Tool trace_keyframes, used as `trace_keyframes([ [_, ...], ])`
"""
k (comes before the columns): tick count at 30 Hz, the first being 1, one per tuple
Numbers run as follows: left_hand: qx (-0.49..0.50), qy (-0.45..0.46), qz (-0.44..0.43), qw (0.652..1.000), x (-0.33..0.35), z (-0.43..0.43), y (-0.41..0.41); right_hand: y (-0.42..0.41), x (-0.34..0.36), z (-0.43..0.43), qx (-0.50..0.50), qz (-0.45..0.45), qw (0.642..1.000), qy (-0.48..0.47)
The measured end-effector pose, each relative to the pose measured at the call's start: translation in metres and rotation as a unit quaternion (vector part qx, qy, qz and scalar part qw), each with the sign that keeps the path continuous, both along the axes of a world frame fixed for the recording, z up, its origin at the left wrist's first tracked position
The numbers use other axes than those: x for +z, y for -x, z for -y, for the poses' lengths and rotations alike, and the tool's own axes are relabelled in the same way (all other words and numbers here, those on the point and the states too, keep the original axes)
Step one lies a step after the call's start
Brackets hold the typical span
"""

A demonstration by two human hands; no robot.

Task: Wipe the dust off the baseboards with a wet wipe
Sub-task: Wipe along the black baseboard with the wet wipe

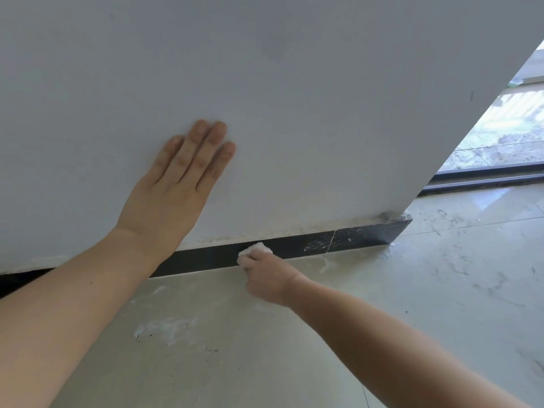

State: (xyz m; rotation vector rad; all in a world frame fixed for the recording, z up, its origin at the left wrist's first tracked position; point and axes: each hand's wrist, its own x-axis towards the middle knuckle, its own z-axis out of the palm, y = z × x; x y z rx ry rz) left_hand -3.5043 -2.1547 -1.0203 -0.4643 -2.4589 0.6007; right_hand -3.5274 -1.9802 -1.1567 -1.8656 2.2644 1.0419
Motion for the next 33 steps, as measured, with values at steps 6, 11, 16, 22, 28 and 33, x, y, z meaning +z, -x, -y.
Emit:
trace_keyframes([
  [6, 0.007, 0.001, 0.017, 1.000, 0.002, 0.000, -0.002, 0.027, -0.027, -0.037, -0.037, -0.030, 0.999, 0.002],
  [11, 0.021, 0.005, 0.000, 1.000, 0.000, -0.004, -0.005, 0.029, -0.025, -0.086, -0.110, -0.013, 0.994, 0.011],
  [16, -0.030, 0.093, -0.052, 0.994, -0.006, -0.036, 0.008, 0.018, -0.002, -0.099, -0.025, 0.009, 1.000, 0.007],
  [22, 0.006, 0.148, -0.060, 0.987, -0.003, -0.076, 0.045, 0.043, -0.004, -0.085, 0.022, -0.048, 0.998, 0.046],
  [28, 0.032, 0.176, -0.041, 0.983, -0.003, -0.073, 0.047, 0.061, -0.018, -0.129, -0.067, -0.007, 0.991, 0.113],
  [33, 0.041, 0.173, -0.049, 0.983, -0.010, -0.079, 0.049, 0.058, -0.025, -0.175, -0.151, 0.051, 0.956, 0.248],
])
